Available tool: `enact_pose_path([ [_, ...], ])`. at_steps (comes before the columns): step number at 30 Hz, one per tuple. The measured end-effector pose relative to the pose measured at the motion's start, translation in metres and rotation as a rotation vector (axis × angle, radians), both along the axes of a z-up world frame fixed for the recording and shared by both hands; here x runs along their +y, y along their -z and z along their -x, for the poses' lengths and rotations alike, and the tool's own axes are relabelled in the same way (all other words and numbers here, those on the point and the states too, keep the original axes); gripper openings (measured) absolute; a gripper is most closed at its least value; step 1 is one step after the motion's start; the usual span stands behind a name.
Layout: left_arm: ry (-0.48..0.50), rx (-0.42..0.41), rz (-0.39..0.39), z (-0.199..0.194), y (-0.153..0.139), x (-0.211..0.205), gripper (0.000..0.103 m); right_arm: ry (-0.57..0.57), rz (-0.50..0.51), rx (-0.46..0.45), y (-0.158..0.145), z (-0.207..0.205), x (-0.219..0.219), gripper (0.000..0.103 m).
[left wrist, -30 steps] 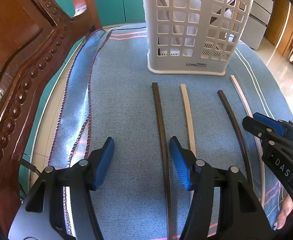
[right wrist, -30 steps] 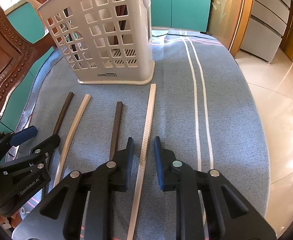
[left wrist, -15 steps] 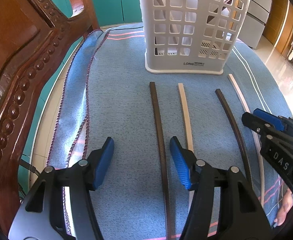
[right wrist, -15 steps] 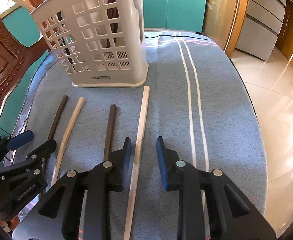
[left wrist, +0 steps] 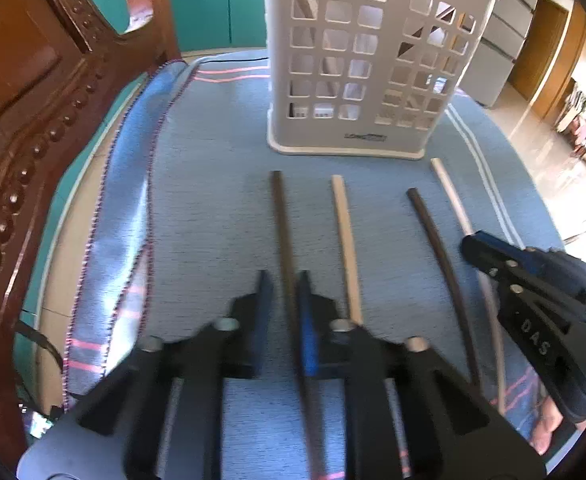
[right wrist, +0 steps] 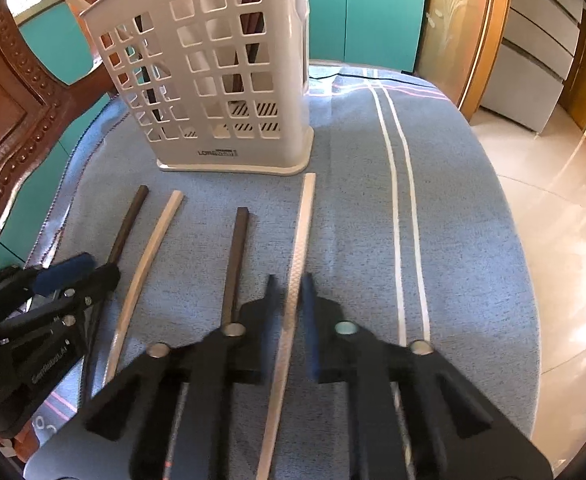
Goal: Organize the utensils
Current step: 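Close the left tool on the dark chopstick while the right tool closes on the light chopstick, then lift both chopsticks over the white holder and open both tools to drop them in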
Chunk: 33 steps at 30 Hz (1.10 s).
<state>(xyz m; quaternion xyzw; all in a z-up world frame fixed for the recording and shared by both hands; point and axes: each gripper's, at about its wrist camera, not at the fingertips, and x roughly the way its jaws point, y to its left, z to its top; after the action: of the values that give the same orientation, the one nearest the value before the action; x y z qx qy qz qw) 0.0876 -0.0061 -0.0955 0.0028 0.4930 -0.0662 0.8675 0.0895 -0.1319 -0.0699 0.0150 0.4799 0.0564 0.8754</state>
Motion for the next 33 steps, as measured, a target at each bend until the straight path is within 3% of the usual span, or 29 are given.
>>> enact_pose_path([
  [6, -0.006, -0.077, 0.014, 0.007, -0.018, 0.002, 0.007, -0.016, -0.048, -0.026, -0.012, 0.003, -0.001, 0.006],
  [11, 0.001, -0.17, 0.113, 0.019, -0.056, 0.014, 0.007, -0.045, -0.11, -0.081, -0.039, 0.014, -0.007, 0.006],
  [19, 0.067, -0.397, 0.23, 0.057, -0.141, 0.035, 0.007, -0.108, -0.342, -0.192, -0.092, 0.048, -0.038, 0.006],
  [23, 0.055, -0.571, 0.313, 0.074, -0.198, 0.048, 0.007, -0.14, -0.395, -0.315, -0.137, 0.063, -0.044, 0.006],
  [24, 0.038, -0.65, 0.338, 0.078, -0.217, 0.054, 0.007, -0.15, -0.418, -0.366, -0.154, 0.067, -0.046, 0.006],
  [27, -0.04, -0.809, 0.348, 0.079, -0.245, 0.059, 0.007, -0.151, -0.443, -0.509, -0.198, 0.069, -0.049, 0.006],
  [30, -0.151, -0.928, 0.276, 0.057, -0.25, 0.053, 0.007, -0.101, -0.419, -0.649, -0.233, 0.062, -0.053, 0.006],
  [33, -0.18, -0.91, 0.231, 0.024, -0.229, 0.043, 0.007, -0.048, -0.392, -0.786, -0.251, 0.05, -0.049, 0.006],
])
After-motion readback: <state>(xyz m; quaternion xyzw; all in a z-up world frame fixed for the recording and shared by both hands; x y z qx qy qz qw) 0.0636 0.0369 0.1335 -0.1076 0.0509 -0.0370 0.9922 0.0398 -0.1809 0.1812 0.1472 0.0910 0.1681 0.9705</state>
